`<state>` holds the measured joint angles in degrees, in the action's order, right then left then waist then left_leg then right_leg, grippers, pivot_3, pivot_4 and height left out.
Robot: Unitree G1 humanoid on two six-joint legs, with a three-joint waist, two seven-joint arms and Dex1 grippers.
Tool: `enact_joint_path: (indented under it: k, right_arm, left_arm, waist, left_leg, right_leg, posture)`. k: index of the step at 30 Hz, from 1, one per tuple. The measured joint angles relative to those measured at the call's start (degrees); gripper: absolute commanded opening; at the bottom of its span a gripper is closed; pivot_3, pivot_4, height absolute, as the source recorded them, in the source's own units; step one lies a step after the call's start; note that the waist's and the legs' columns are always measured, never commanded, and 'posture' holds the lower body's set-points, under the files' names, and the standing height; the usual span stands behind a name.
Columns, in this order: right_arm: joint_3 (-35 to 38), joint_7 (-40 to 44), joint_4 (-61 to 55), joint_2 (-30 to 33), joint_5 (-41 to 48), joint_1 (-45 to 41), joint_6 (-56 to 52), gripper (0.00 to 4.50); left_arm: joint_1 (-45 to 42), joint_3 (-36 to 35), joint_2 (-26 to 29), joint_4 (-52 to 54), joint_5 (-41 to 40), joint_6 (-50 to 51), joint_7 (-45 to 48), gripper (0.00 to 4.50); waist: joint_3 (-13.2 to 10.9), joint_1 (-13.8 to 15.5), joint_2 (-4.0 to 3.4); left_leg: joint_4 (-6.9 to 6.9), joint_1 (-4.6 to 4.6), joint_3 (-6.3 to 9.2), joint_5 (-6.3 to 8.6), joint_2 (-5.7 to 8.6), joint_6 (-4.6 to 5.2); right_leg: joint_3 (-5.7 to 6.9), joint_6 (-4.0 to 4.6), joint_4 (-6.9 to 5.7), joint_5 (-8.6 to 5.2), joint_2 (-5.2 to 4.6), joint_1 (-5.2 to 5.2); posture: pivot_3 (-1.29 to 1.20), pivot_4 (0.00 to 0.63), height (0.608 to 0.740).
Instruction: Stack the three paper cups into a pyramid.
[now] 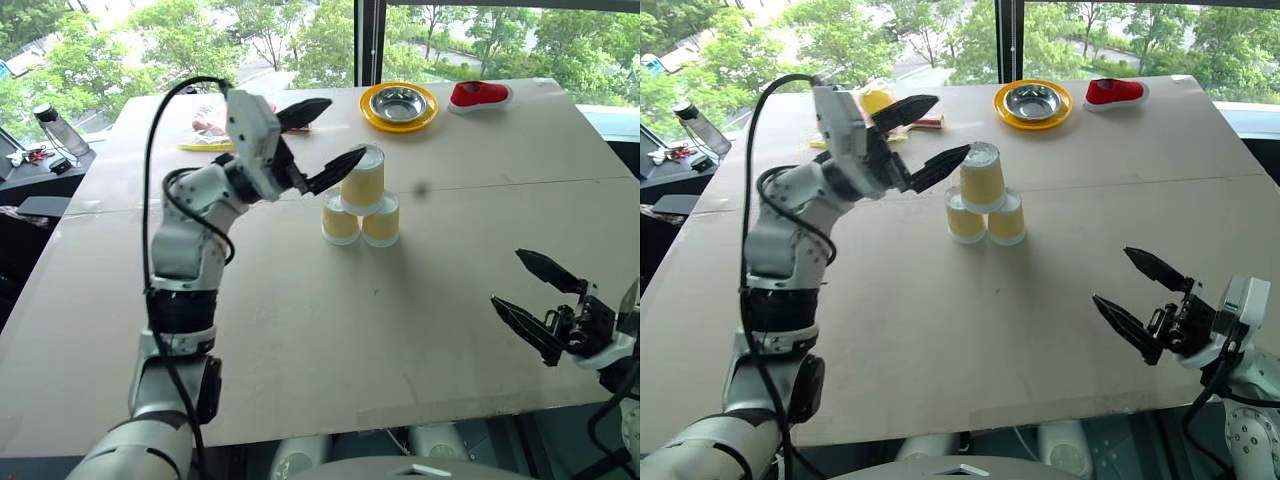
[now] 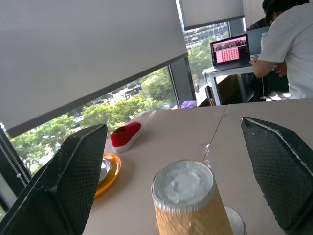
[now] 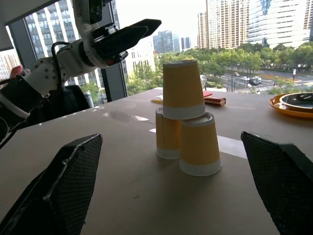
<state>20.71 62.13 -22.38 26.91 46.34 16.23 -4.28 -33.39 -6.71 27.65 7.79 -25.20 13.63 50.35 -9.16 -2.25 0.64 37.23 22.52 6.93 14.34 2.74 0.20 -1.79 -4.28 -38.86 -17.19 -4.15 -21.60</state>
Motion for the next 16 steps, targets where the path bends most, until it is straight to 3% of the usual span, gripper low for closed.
enact_joint_path:
  k: [4,8,11,14,16]
  right_arm:
    - [-2.2,2.0,5.1,-0.8,-3.8,-1.0,3.0,4.5]
    - [-5.2,2.3,11.3,-1.0,-9.6,-3.4,5.9,4.5]
    - [-6.5,2.5,12.4,-0.9,-11.1,-3.8,6.2,4.5]
    - [-8.8,2.3,15.2,-0.8,-14.3,-6.0,7.1,4.5]
    - [-9.2,2.2,16.7,-0.8,-15.0,-6.5,7.1,4.5]
  left_arm:
    - [21.0,-3.8,4.0,15.1,-3.5,7.6,-3.0,4.47]
    - [41.0,-6.2,-0.5,22.5,-2.7,8.4,-9.7,4.47]
    - [47.1,-6.1,-2.6,23.9,-0.7,7.4,-12.4,4.47]
    - [54.5,-3.1,-3.7,24.8,6.5,3.5,-16.5,4.47]
    - [55.3,-1.8,-3.9,24.6,8.2,2.6,-17.1,4.47]
  waist:
    - [0.0,0.0,-0.07]
    - [0.0,1.0,-0.05]
    - [0.0,1.9,-0.09]
    - [0.1,3.0,-0.12]
    - [0.1,3.1,-0.12]
  left_leg:
    - [-0.06,-0.12,-0.23,0.05,0.01,0.07]
    - [-0.06,-0.11,-0.2,0.14,0.01,0.23]
    - [-0.06,-0.15,-0.21,0.15,0.02,0.23]
    - [-0.06,-0.32,-0.39,0.14,0.03,0.22]
    - [-0.05,-0.3,-0.41,0.14,0.06,0.22]
  right_leg:
    - [-0.35,0.01,0.03,0.0,-0.09,0.02]
    - [-0.48,0.03,0.04,0.02,-0.12,0.02]
    - [-0.48,0.06,0.03,0.02,-0.12,0.05]
    - [-0.49,0.14,0.12,0.05,-0.07,0.24]
    - [-0.48,0.13,0.14,0.05,-0.1,0.24]
  posture:
    - [0.0,0.15,0.74]
    - [0.0,0.15,0.74]
    - [0.0,0.15,0.74]
    - [0.0,0.15,0.74]
    - [0.0,0.15,0.74]
